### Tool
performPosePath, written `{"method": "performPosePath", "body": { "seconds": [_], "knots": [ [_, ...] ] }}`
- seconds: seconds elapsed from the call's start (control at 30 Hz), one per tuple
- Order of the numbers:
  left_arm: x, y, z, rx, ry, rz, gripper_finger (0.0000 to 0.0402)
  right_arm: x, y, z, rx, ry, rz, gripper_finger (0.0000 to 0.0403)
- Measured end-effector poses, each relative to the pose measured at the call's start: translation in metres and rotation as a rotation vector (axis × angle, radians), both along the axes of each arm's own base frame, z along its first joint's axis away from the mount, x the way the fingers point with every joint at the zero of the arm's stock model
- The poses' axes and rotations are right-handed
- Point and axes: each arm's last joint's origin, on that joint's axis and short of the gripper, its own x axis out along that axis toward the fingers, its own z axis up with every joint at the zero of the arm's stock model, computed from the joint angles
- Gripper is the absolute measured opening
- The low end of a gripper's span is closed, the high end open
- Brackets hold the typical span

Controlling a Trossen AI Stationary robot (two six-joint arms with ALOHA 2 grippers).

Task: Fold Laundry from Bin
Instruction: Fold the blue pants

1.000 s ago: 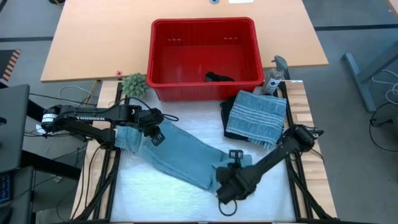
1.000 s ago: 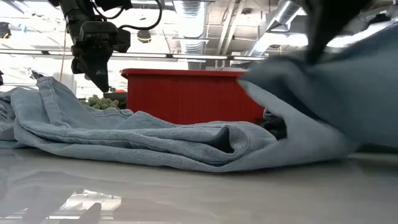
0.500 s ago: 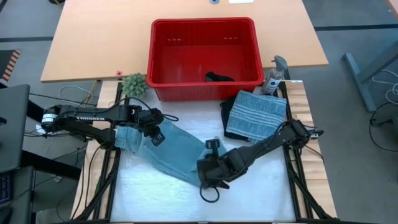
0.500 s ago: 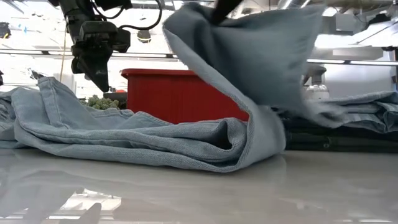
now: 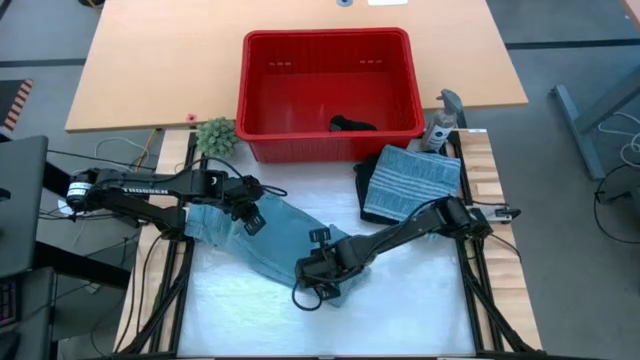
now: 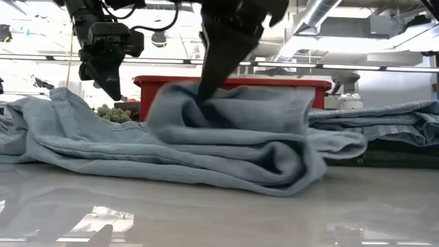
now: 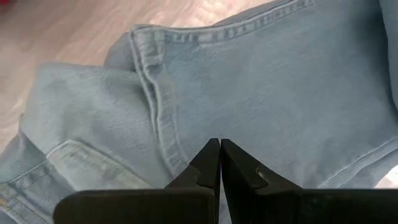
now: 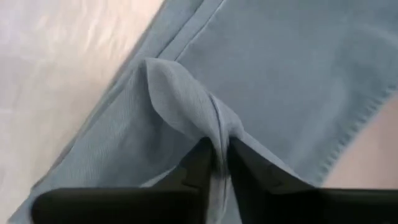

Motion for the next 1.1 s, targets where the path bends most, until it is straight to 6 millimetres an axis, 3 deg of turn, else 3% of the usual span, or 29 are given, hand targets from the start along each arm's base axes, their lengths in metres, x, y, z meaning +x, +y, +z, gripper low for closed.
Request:
{"method": "performPosePath", "body": {
  "seconds": [0.1,0.2,0.4,0.47,0.57,0.7,0.8,0.97,1.1],
  "knots": [
    [0.000,0.000,0.000,0.010,0.000,0.005,0.0000,0.001,-0.001,-0.001,0.051,0.022,0.034,0.0131],
    [0.000,0.001,0.000,0.025,0.000,0.013,0.0000,0.000,-0.005,0.010,0.103,0.004,0.064,0.0184],
    [0.000,0.001,0.001,0.032,0.003,-0.007,0.0000,-0.024,-0.021,0.068,0.181,-0.076,0.084,0.0264],
    [-0.001,-0.002,0.010,0.035,-0.014,-0.043,0.0000,-0.040,-0.024,0.090,0.267,-0.069,0.088,0.0268],
    [0.001,-0.012,0.043,0.092,-0.140,-0.146,0.0000,-0.071,-0.027,0.124,0.428,-0.045,0.071,0.0268],
    [0.007,-0.041,0.087,0.201,-0.365,-0.400,0.0000,-0.118,-0.029,0.165,0.530,-0.050,0.013,0.0269],
    [0.017,-0.066,0.105,0.280,-0.518,-0.539,0.0003,-0.153,-0.028,0.190,0.547,-0.101,-0.035,0.0269],
    [0.043,-0.104,0.108,0.427,-0.708,-0.776,0.0034,-0.211,-0.029,0.223,0.544,-0.231,-0.130,0.0269],
    [0.071,-0.118,0.085,0.405,-0.683,-0.871,0.0080,-0.243,-0.031,0.238,0.517,-0.336,-0.170,0.0269]
  ]
}}
